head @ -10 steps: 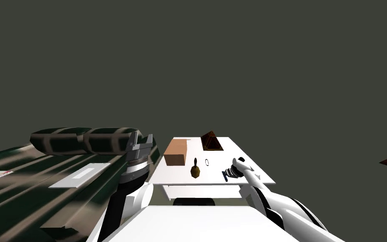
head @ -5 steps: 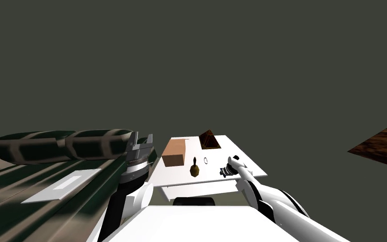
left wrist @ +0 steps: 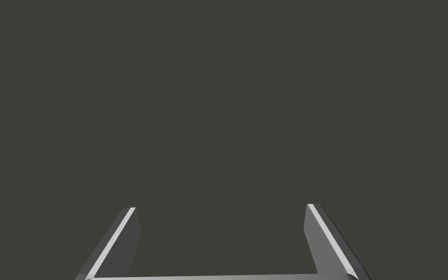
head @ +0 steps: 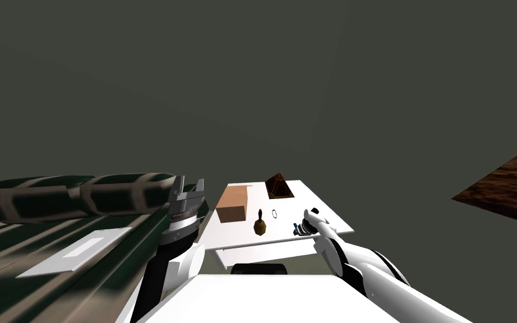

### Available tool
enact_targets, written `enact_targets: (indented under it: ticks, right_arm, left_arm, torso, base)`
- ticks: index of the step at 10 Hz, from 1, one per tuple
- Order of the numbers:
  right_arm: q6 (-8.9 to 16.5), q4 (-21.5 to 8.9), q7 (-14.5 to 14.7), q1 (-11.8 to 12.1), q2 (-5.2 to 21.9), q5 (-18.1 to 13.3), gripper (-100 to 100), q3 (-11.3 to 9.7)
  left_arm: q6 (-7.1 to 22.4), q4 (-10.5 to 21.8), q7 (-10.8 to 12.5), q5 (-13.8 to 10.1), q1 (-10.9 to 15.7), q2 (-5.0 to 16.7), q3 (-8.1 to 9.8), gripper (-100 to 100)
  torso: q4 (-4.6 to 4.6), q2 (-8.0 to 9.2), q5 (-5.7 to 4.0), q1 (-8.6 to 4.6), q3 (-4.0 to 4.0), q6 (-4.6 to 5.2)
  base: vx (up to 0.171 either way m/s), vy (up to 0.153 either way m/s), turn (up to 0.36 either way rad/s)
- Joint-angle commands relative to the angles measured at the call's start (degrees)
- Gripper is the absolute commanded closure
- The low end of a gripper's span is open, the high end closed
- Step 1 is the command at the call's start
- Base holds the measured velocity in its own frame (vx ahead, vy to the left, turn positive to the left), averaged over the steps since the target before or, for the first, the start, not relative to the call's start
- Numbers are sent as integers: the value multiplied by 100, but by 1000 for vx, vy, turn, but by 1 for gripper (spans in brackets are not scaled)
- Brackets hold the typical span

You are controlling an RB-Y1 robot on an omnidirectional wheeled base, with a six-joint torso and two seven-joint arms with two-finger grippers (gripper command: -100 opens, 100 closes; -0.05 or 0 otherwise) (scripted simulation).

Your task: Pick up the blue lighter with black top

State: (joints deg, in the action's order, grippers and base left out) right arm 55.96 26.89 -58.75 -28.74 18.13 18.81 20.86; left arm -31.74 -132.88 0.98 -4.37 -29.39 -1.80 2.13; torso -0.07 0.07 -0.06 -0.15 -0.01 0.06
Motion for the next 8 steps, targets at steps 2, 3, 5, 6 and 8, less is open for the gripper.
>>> enact_targets:
  ticks: [2,3,5,6,8]
  right_arm:
    - [-3,-15,0,0,0,0,-100,0]
    - [-3,-15,0,0,0,0,-100,0]
    - [-226,-46,-191,87,-155,-49,-100,-100]
    - [-316,-59,-267,122,-217,-69,-100,-140]
    - [-450,-78,-382,174,-310,-98,-100,-200]
  left_arm:
    - [0,0,0,0,0,0,0,0]
    - [0,0,0,0,0,0,0,0]
    - [0,0,0,0,0,0,0,0]
    - [0,0,0,0,0,1,0,0]
    - [0,0,0,0,0,1,0,0]
  torso:
    - [0,-1,-1,-3,-1,-1]
    - [-1,-4,-1,-7,-2,-1]
    - [-9,-8,-17,-16,-8,-8]
    - [-16,-23,-34,-32,-19,-17]
    - [-37,-60,-69,-64,-48,-31]
  base:
    - [-1,1,-2]
    - [-5,7,-19]
    - [12,-51,57]
    - [9,-67,64]
    - [15,-71,48]
